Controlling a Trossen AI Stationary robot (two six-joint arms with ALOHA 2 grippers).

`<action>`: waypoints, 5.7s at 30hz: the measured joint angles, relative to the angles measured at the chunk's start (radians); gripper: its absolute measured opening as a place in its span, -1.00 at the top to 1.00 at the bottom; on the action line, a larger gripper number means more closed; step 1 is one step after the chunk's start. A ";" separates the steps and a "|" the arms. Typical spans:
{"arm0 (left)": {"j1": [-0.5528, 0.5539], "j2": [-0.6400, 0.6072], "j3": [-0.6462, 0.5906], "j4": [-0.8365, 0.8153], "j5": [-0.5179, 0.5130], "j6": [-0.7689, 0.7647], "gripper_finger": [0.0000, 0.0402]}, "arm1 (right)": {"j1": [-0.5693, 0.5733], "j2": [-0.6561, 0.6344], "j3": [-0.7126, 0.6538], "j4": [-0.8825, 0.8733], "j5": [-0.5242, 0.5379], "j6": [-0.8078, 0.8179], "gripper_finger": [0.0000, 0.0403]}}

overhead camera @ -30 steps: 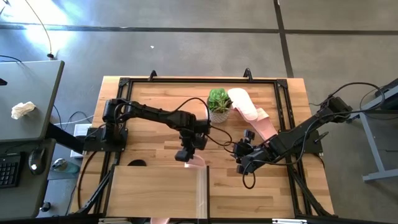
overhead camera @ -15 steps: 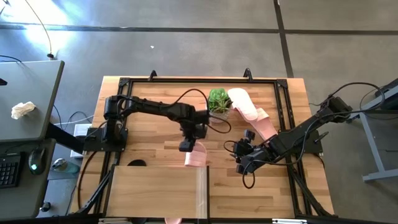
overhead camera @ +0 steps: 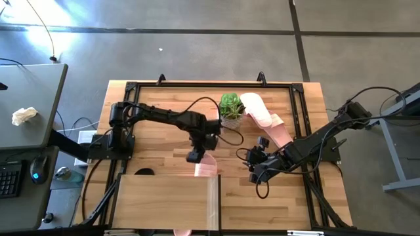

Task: Pick and place slides into the shelf
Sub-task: Put the pink slide under the shelf, then adjust the slides under the shelf

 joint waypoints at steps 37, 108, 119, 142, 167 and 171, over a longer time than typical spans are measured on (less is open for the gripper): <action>-0.005 0.000 -0.069 0.195 -0.255 -1.040 0.93 | 0.054 0.000 -0.002 -0.012 0.096 0.158 0.20; -0.165 -0.047 -0.066 0.154 -0.364 -1.130 0.97 | 0.055 0.000 -0.003 -0.010 0.089 0.131 0.20; -0.130 -0.192 -0.066 0.082 -0.390 -1.028 0.99 | 0.055 0.000 -0.004 -0.011 0.087 0.132 0.20; -0.122 -0.567 -0.066 -0.012 -0.303 -0.822 0.99 | 0.052 0.000 -0.004 -0.029 0.089 0.131 0.20; 0.397 -0.646 -0.066 0.151 0.169 -0.665 0.99 | -0.011 0.000 -0.004 -0.059 0.063 0.176 0.20; 0.479 -0.646 -0.066 0.138 0.240 -0.651 0.99 | -0.010 0.000 -0.004 -0.062 0.062 0.181 0.20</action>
